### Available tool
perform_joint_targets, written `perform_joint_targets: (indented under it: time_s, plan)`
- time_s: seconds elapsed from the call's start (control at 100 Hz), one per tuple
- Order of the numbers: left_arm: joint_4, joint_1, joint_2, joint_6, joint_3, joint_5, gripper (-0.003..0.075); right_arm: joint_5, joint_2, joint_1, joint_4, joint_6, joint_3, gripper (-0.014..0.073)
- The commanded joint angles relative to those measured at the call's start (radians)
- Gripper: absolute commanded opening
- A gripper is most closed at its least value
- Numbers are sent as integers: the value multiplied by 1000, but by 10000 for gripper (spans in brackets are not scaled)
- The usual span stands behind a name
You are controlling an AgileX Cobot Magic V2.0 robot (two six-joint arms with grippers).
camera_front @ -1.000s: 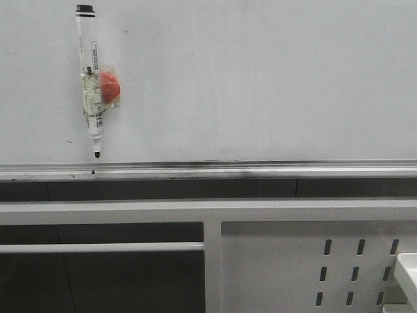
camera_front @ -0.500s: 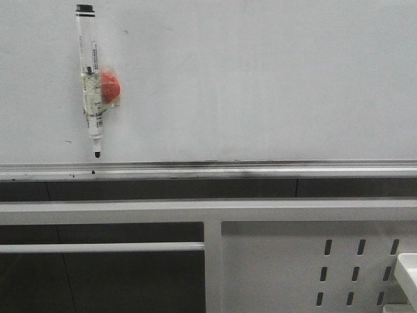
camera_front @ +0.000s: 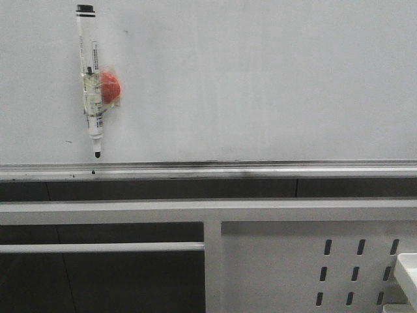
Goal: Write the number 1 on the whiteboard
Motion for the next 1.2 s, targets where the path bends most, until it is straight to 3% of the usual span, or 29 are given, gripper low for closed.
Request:
perform_joint_targets:
  time_s: [0.0,0.16,0.27,0.38,0.49,0.66,0.74,0.88,1.02,1.09,1.19]
  plan:
    - [-4,1,-21,1,36,-97,-20,-182,-24,3,-15,0,14,-69]
    - [-39,1,-21,-8,30,-178,-20,-431,-24,3,2,6,14,-69]
    - [-117,1,-19,-8,15,-180,-20,-468,-24,3,84,181,-12,-69]
    - [-273,1,4,-8,-27,-106,-20,-405,-24,3,83,350,-90,-69]
    - [-202,1,32,1,-117,46,-20,-333,-22,3,83,353,-186,-69]
    - [-227,1,98,1,-288,249,-20,45,43,3,74,345,-359,-69]
    - [-274,1,126,1,-343,271,-20,203,118,3,97,345,-424,-69]
    - [-274,1,137,1,-346,169,-20,187,199,3,115,345,-437,-69]
    - [-245,1,144,1,-346,165,-13,191,249,3,131,345,-437,-69]
    - [-245,-5,153,1,-346,186,37,208,270,3,131,340,-440,-69]
    - [-276,-21,167,1,-346,212,188,226,293,3,131,245,-440,-69]
